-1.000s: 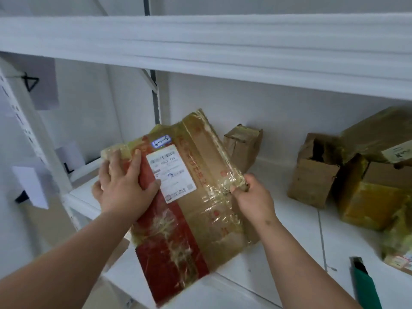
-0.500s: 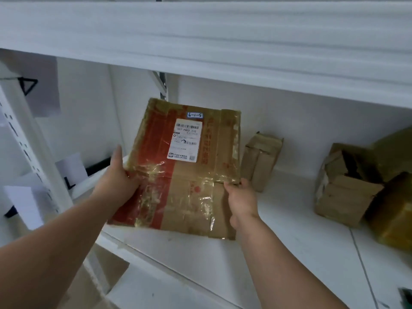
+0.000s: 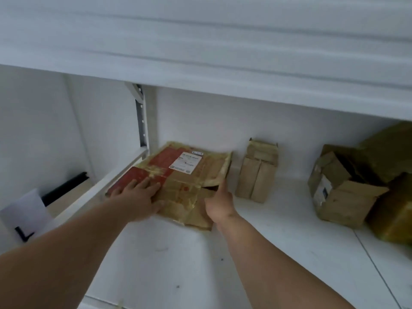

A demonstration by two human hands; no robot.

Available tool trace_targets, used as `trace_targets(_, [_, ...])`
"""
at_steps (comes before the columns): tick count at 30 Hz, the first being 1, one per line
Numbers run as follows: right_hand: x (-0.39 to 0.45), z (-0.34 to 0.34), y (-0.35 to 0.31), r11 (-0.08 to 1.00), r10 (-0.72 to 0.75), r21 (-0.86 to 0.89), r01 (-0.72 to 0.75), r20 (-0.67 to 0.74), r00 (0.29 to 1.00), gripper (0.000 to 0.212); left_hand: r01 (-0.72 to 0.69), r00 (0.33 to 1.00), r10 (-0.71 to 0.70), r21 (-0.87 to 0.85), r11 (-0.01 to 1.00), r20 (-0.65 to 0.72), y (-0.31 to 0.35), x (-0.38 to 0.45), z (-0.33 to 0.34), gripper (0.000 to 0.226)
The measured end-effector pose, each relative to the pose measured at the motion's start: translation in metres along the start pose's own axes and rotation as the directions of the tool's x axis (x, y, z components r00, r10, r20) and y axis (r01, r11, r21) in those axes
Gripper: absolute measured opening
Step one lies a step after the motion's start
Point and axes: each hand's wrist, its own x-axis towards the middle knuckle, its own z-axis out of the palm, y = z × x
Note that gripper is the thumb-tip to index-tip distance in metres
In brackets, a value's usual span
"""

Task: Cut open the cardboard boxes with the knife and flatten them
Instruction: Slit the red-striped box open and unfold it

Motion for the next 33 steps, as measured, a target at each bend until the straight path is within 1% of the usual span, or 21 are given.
trace_targets(1, [0.001, 0.002, 0.004, 0.982, -0.041, -0.187, 0.039, -0.009, 0.999, 0.075, 0.003, 0.999, -0.004, 0.029, 1.000, 0.040, 0.001, 0.001, 0.007, 0.069])
trace_targets(2, [0.001, 0.002, 0.009, 0.941, -0.088, -0.329, 0.083, -0.002, 0.996, 0.079, 0.006, 0.999, -0.009, 0.046, 0.999, 0.048, 0.001, 0.001, 0.012, 0.071])
trace_targets(3, [0.001, 0.001, 0.014, 0.892, -0.139, -0.433, 0.131, 0.014, 0.990, 0.080, 0.006, 0.999, -0.008, 0.056, 0.998, 0.033, 0.000, 0.001, 0.016, 0.073])
trace_targets(5, [0.000, -0.001, 0.021, 0.787, -0.251, -0.571, 0.232, 0.048, 0.967, 0.076, 0.004, 1.000, -0.002, 0.093, 0.996, -0.018, -0.005, 0.000, 0.018, 0.077])
trace_targets(7, [0.001, 0.002, 0.024, 0.651, -0.335, -0.684, 0.328, 0.129, 0.933, 0.067, 0.007, 0.999, -0.001, 0.134, 0.991, -0.046, -0.010, 0.002, 0.015, 0.083])
trace_targets(8, [0.002, 0.004, 0.023, 0.589, -0.331, -0.725, 0.358, 0.188, 0.925, 0.064, 0.012, 0.999, -0.006, 0.148, 0.989, -0.040, -0.012, 0.004, 0.014, 0.085])
trace_targets(9, [0.003, 0.006, 0.022, 0.550, -0.293, -0.748, 0.372, 0.245, 0.924, 0.065, 0.017, 1.000, -0.013, 0.158, 0.987, -0.021, -0.012, 0.006, 0.014, 0.087])
trace_targets(12, [0.009, 0.008, 0.020, 0.533, -0.087, -0.777, 0.334, 0.342, 0.936, 0.085, 0.033, 0.999, -0.037, 0.187, 0.982, 0.020, -0.009, 0.009, 0.018, 0.091])
trace_targets(14, [0.014, 0.005, 0.020, 0.509, -0.026, -0.800, 0.318, 0.355, 0.934, 0.089, 0.041, 0.999, -0.045, 0.198, 0.979, 0.015, -0.006, 0.012, 0.020, 0.091])
trace_targets(17, [0.016, 0.000, 0.017, 0.478, -0.027, -0.814, 0.330, 0.361, 0.932, 0.088, 0.050, 0.998, -0.059, 0.218, 0.975, 0.034, -0.003, 0.015, 0.015, 0.090])
trace_targets(19, [0.011, -0.002, 0.019, 0.492, -0.108, -0.795, 0.356, 0.350, 0.931, 0.087, 0.048, 0.998, -0.057, 0.229, 0.972, 0.032, 0.001, 0.013, 0.010, 0.089])
trace_targets(21, [0.004, -0.009, 0.023, 0.528, -0.290, -0.752, 0.393, 0.275, 0.917, 0.077, 0.051, 0.999, -0.047, 0.194, 0.980, -0.023, 0.007, 0.011, 0.005, 0.087])
trace_targets(23, [-0.001, -0.021, 0.025, 0.598, -0.477, -0.685, 0.416, 0.113, 0.872, 0.063, 0.060, 0.992, -0.041, 0.151, 0.987, -0.122, 0.019, 0.008, -0.001, 0.087])
trace_targets(25, [-0.002, -0.038, 0.024, 0.656, -0.578, -0.637, 0.405, -0.078, 0.812, 0.050, 0.048, 0.975, -0.023, 0.109, 0.993, -0.221, 0.036, 0.008, -0.008, 0.083])
trace_targets(27, [0.000, -0.061, 0.021, 0.685, -0.596, -0.645, 0.338, -0.229, 0.770, 0.040, -0.002, 0.951, 0.016, 0.045, 0.999, -0.308, 0.059, 0.007, -0.015, 0.069])
trace_targets(29, [0.002, -0.085, 0.019, 0.722, -0.562, -0.646, 0.247, -0.340, 0.754, 0.043, -0.058, 0.947, 0.050, -0.016, 0.998, -0.318, 0.085, 0.005, -0.023, 0.060])
trace_targets(31, [0.005, -0.108, 0.020, 0.745, -0.508, -0.643, 0.176, -0.377, 0.774, 0.057, -0.097, 0.958, 0.075, -0.066, 0.993, -0.278, 0.113, 0.003, -0.032, 0.063])
trace_targets(33, [0.009, -0.130, 0.022, 0.735, -0.435, -0.666, 0.127, -0.321, 0.841, 0.069, -0.130, 0.962, 0.100, -0.101, 0.986, -0.256, 0.140, 0.001, -0.038, 0.060])
